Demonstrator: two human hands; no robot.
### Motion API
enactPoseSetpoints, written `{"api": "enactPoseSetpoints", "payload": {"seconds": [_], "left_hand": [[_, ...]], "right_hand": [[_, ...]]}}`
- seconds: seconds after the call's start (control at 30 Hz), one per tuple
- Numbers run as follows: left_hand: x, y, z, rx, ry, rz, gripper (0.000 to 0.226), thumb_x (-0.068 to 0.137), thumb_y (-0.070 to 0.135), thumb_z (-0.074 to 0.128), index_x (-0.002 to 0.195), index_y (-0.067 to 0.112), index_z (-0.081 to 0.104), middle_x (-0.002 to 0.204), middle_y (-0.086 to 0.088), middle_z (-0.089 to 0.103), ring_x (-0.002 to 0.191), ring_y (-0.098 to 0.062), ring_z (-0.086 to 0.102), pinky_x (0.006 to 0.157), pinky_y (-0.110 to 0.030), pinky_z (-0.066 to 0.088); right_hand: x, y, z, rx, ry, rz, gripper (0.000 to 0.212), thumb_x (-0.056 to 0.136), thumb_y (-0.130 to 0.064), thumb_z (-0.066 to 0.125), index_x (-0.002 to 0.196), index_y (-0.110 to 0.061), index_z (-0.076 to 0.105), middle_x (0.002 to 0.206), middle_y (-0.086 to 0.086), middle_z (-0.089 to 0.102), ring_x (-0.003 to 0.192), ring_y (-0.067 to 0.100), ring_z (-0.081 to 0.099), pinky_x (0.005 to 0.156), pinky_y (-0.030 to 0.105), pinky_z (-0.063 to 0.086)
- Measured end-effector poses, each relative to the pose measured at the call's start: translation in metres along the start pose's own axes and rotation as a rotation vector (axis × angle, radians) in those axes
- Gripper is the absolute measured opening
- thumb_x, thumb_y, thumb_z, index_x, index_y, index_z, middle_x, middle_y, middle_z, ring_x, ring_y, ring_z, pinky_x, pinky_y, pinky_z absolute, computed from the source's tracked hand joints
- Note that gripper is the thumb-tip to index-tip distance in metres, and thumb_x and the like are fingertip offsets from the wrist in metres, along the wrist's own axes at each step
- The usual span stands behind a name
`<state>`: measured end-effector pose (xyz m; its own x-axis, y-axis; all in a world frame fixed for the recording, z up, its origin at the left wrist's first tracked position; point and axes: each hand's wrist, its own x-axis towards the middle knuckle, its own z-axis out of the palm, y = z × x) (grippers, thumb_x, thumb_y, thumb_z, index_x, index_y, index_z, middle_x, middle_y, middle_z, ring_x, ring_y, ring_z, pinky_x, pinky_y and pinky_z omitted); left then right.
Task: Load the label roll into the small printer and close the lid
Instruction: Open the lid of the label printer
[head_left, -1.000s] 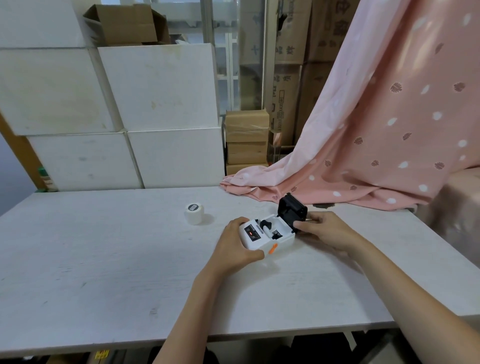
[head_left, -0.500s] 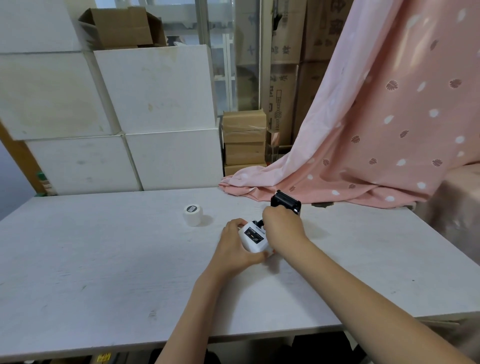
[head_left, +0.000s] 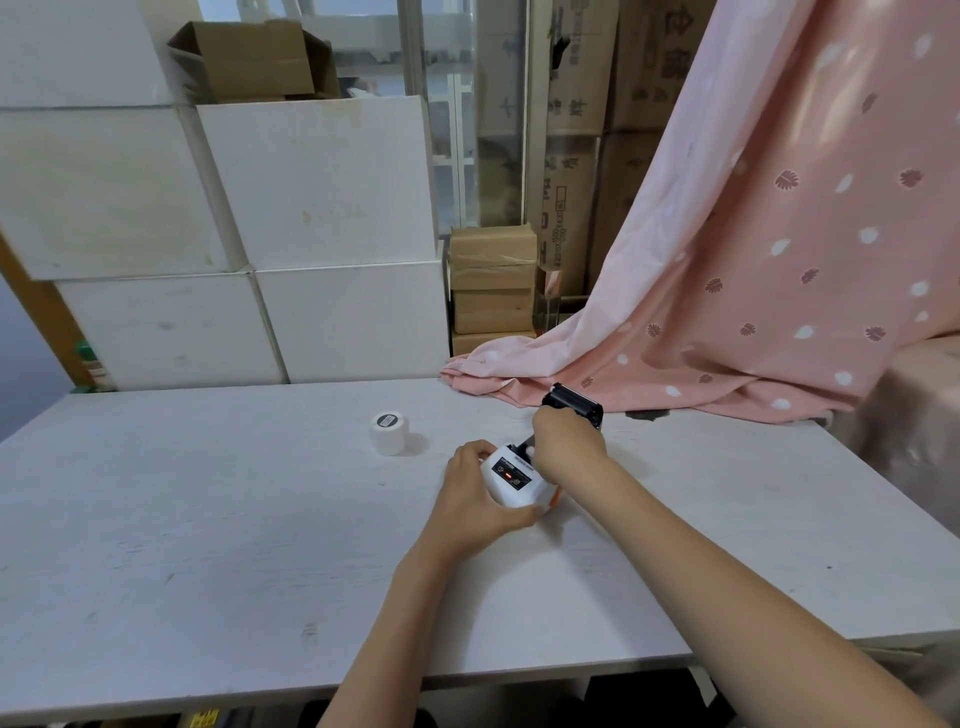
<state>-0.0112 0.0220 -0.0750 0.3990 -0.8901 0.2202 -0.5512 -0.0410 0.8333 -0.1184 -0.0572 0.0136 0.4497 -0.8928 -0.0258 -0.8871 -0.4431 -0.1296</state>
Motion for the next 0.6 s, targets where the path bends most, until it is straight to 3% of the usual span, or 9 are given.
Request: {"api": "enactPoseSetpoints", "payload": {"seconds": [0.13,0.27,0.37,0.5,0.6], "left_hand": [[0.0,0.0,0.001,0.0,0.015,-0.021,0.082,0.046,0.058,0.088,0.111,0.032,0.045,0.111,0.011,0.053,0.106,-0.013,0.058,0.087,-0.039,0.056],[0.002,-0.002,0.003,0.011,0.015,-0.043,0.088,0.047,0.056,0.088,0.119,0.031,0.044,0.116,0.011,0.05,0.113,-0.014,0.054,0.093,-0.038,0.053],[0.0,0.001,0.006,0.048,0.027,-0.041,0.095,0.053,0.054,0.084,0.132,0.023,0.04,0.123,0.009,0.043,0.123,-0.014,0.04,0.103,-0.031,0.041],[-0.006,0.014,0.013,0.088,0.098,-0.075,0.1,0.048,0.067,0.071,0.129,0.017,0.04,0.116,0.008,0.034,0.107,-0.011,0.029,0.099,-0.028,0.031],[-0.009,0.022,0.022,0.139,0.154,-0.096,0.099,0.047,0.069,0.064,0.122,0.01,0.041,0.112,0.004,0.036,0.108,-0.018,0.033,0.095,-0.027,0.025]], "right_hand": [[-0.012,0.0,-0.004,0.007,0.167,-0.022,0.02,0.095,-0.001,0.056,0.113,-0.004,0.065,0.114,0.014,0.07,0.105,0.033,0.067,0.07,0.033,0.043],[-0.02,0.015,-0.006,0.16,0.294,-0.043,0.017,0.094,-0.014,0.058,0.107,-0.01,0.068,0.104,0.01,0.072,0.097,0.035,0.066,0.071,0.036,0.049],[-0.029,0.043,0.0,0.197,0.287,-0.006,0.019,0.091,-0.021,0.059,0.105,-0.013,0.069,0.102,0.008,0.073,0.097,0.036,0.066,0.075,0.038,0.053],[-0.034,0.084,0.017,0.127,0.194,0.083,0.023,0.092,-0.021,0.058,0.11,-0.009,0.068,0.106,0.011,0.072,0.099,0.036,0.065,0.077,0.037,0.052],[-0.031,0.101,0.027,0.129,0.16,0.124,0.02,0.093,-0.019,0.058,0.103,-0.004,0.065,0.1,0.012,0.069,0.087,0.034,0.061,0.067,0.035,0.045]]}}
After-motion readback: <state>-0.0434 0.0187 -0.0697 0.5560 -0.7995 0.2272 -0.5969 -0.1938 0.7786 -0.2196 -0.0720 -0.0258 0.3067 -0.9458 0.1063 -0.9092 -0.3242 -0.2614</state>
